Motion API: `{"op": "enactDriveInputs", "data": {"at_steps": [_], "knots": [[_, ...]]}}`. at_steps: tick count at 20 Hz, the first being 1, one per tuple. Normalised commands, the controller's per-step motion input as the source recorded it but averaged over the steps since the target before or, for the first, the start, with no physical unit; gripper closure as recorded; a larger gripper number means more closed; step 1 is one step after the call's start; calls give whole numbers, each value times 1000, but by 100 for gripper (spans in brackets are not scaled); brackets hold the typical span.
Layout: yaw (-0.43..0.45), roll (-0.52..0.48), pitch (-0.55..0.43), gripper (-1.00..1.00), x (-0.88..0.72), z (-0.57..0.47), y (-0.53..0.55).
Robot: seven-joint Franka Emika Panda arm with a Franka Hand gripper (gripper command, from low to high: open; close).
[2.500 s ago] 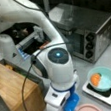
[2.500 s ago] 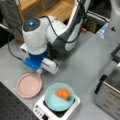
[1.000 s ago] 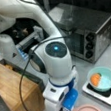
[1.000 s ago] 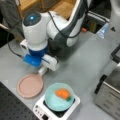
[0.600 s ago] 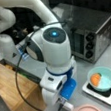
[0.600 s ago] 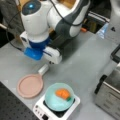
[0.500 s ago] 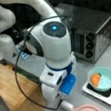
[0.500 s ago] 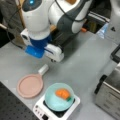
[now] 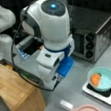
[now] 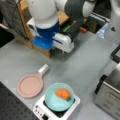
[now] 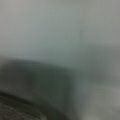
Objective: Pick up the pan. Place the pan on the table. Pick up the bowl. Place the bowl on the stove.
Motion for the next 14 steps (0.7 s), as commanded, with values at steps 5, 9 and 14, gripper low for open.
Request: {"op": "enactDriveInputs", "data": {"at_steps": [5,9,14], "knots": [[-180,117,-118,-100,-615,42,298],[-172,27,-141,-100,-569,0,328],[-113,-12,-184,-100,-431,-90,284]]}}
